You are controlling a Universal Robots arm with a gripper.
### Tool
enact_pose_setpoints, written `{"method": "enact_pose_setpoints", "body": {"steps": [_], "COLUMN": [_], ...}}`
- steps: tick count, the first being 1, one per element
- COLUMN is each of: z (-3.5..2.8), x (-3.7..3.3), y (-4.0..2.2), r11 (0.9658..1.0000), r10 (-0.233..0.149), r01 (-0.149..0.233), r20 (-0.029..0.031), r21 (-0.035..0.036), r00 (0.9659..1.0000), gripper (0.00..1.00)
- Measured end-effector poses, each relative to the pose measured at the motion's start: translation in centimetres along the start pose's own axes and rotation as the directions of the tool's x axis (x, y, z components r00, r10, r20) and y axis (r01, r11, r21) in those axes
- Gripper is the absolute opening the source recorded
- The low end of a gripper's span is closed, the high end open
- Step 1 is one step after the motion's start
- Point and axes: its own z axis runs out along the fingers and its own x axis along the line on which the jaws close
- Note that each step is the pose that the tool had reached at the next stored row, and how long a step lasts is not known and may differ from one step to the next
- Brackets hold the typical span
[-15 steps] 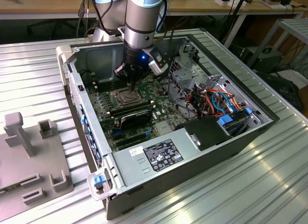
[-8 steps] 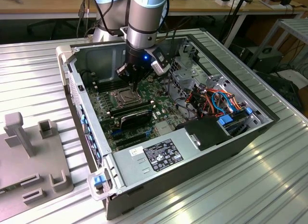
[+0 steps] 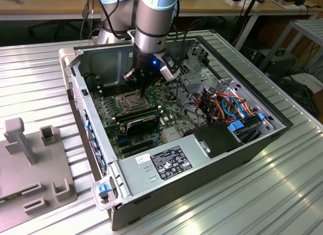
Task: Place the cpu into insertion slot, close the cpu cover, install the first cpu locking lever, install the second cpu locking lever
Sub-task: 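Install the second cpu locking lever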
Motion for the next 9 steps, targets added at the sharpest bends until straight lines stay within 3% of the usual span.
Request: {"method": "enact_pose_setpoints", "body": {"steps": [6,9], "z": [-0.22,-0.28], "x": [-0.09,-0.10], "y": [-0.04,-0.48], "r11": [1.0000,1.0000], "r10": [0.000,0.000], "r01": [0.000,0.000], "r20": [-0.0061,-0.0098], "r21": [0.0007,0.0017], "r00": [1.0000,1.0000], "gripper": [0.11,0.11]}}
